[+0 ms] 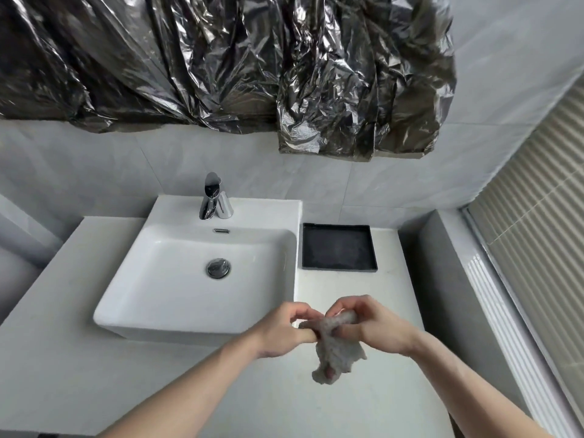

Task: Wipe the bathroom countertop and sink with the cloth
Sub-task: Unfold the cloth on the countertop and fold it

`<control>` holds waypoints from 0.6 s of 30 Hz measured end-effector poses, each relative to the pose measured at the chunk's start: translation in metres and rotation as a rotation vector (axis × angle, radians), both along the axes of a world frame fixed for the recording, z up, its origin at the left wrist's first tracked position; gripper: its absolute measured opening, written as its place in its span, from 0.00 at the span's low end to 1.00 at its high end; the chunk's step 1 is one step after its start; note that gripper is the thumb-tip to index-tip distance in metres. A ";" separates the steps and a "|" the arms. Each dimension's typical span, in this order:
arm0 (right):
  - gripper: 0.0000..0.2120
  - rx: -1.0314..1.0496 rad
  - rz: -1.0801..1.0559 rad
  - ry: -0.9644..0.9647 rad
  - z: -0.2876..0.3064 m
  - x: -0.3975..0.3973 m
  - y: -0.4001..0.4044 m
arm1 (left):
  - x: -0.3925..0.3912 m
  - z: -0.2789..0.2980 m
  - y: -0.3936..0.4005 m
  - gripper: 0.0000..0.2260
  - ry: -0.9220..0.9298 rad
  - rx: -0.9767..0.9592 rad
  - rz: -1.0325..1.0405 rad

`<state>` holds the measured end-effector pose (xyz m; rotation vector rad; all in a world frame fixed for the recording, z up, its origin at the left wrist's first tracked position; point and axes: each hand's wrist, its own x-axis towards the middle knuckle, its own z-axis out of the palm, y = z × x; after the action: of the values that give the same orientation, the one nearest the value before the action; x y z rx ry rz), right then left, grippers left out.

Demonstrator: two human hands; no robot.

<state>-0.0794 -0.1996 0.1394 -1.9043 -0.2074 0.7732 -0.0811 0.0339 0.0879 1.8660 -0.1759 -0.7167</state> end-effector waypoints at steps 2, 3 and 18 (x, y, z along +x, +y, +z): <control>0.11 0.076 -0.160 0.008 -0.004 0.012 -0.014 | 0.017 0.006 -0.011 0.09 -0.002 -0.059 0.120; 0.12 0.094 -0.258 0.010 -0.008 0.018 -0.019 | 0.025 0.009 -0.016 0.09 0.012 -0.115 0.197; 0.08 0.139 -0.855 0.198 -0.092 0.120 -0.033 | 0.152 -0.047 -0.071 0.17 0.021 0.138 0.428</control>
<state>0.0410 -0.2322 0.0479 -1.5519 0.6276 0.3364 0.0705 -0.0367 0.0409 1.9391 0.2868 -0.4593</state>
